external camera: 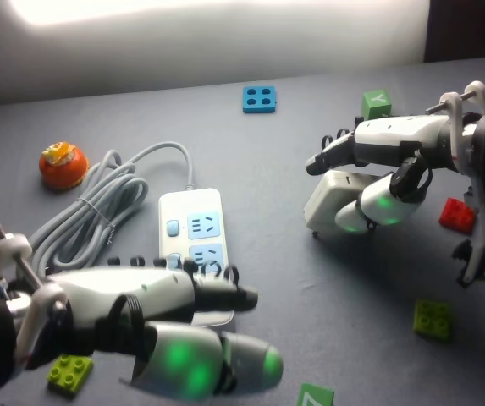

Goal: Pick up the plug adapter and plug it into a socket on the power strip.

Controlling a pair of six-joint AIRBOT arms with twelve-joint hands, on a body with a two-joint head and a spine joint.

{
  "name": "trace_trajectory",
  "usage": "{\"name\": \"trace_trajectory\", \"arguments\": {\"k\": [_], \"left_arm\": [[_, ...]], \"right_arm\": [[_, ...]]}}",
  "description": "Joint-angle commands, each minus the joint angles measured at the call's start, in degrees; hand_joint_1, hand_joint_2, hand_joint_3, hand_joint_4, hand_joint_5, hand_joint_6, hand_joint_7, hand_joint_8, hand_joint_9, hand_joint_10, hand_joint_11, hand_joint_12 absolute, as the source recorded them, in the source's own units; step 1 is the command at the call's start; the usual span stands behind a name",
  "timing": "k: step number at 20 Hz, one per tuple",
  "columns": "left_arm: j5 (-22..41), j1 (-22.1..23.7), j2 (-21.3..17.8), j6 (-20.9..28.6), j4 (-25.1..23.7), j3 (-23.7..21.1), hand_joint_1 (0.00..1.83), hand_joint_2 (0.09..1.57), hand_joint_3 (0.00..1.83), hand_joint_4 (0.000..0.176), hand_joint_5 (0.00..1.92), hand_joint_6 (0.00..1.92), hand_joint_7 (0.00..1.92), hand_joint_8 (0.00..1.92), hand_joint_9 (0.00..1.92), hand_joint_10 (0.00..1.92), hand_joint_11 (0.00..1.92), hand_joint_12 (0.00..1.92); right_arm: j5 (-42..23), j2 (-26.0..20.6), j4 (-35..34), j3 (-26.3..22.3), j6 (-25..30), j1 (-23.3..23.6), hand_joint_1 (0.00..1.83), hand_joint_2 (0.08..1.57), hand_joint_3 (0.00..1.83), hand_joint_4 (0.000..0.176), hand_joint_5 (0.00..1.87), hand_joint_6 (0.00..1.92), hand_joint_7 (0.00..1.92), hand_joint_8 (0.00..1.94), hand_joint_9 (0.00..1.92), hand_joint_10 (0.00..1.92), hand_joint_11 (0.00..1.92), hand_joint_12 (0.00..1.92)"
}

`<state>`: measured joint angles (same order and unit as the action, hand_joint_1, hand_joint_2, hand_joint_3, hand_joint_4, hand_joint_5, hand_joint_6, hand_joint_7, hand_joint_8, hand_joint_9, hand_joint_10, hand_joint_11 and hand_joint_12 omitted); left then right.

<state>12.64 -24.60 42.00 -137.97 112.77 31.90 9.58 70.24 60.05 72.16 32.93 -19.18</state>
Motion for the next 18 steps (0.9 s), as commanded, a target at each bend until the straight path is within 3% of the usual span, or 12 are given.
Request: {"name": "trace_trajectory", "arguments": {"k": [1,3,4,6,9,11,14,16,18], "left_arm": [[-2.1,0.2,-0.2,0.1,-1.7,-0.1,0.00,1.25,0.00,0.000,0.12,0.00,0.10,0.00,0.07,0.00,0.00,0.21],[-2.0,-0.2,-0.3,-1.9,-2.0,-0.3,0.00,1.26,0.00,0.000,0.13,0.00,0.11,0.00,0.09,0.01,0.00,0.25],[-2.0,-0.5,-0.3,-1.9,-2.0,-0.3,0.00,1.25,0.00,0.000,0.12,0.00,0.10,0.00,0.09,0.00,0.00,0.24],[-1.4,-1.3,-0.3,-0.3,-2.0,-0.4,0.00,1.25,0.00,0.000,0.13,0.01,0.10,0.00,0.09,0.00,0.00,0.23],[-1.4,-1.9,-0.5,-0.4,-2.0,-0.4,0.00,1.25,0.00,0.000,0.13,0.00,0.10,0.00,0.09,0.00,0.00,0.24],[-1.3,-2.0,-0.4,-3.5,-2.0,-0.3,0.00,1.25,0.00,0.000,0.14,0.01,0.12,0.01,0.10,0.00,0.00,0.24],[-0.5,-1.7,-0.3,-7.9,-2.3,0.0,0.00,1.25,0.00,0.000,0.14,0.00,0.11,0.00,0.09,0.00,0.00,0.21],[-0.2,-1.0,0.2,-9.4,-7.2,0.4,0.00,1.25,0.00,0.000,0.12,0.00,0.09,0.00,0.06,0.00,0.00,0.16],[-0.2,-0.8,0.4,-11.3,-7.2,0.5,0.00,1.25,0.00,0.000,0.12,0.00,0.09,0.00,0.06,0.00,0.00,0.16]], "right_arm": [[-2.1,-0.4,0.6,0.2,-0.1,0.3,1.03,1.15,0.00,0.000,0.35,0.01,0.23,0.01,0.22,0.01,0.00,0.70],[-2.1,-0.4,0.6,0.2,-0.3,0.2,0.99,1.16,0.00,0.000,0.39,0.01,0.26,0.01,0.25,0.01,0.00,0.74],[-2.2,-0.3,0.6,0.2,-0.4,0.2,0.98,1.16,0.00,0.000,0.53,0.03,0.32,0.01,0.27,0.00,0.00,0.77],[-2.2,-0.1,0.6,0.3,-0.8,0.2,1.00,1.16,0.00,0.000,0.39,0.00,0.31,0.00,0.27,0.00,0.00,0.77],[-2.2,0.0,0.6,0.3,-0.9,0.0,1.05,1.13,0.00,0.000,0.46,0.01,0.32,0.00,0.28,0.00,0.00,0.80],[-2.2,0.0,0.6,0.3,-0.9,-0.1,1.01,1.15,0.00,0.000,0.45,0.00,0.34,0.00,0.30,0.00,0.00,0.87],[-2.2,0.1,0.6,0.3,-1.1,-0.3,1.02,1.18,0.00,0.000,0.57,0.02,0.41,0.01,0.35,0.01,0.00,0.94],[-2.4,0.1,0.6,0.3,-1.2,-0.4,1.05,1.19,0.00,0.000,0.68,0.02,0.50,0.00,0.42,0.01,0.02,1.01],[-2.6,0.1,0.6,0.3,-1.2,-0.4,1.05,1.19,0.00,0.000,0.68,0.02,0.50,0.00,0.42,0.01,0.02,1.01]]}}
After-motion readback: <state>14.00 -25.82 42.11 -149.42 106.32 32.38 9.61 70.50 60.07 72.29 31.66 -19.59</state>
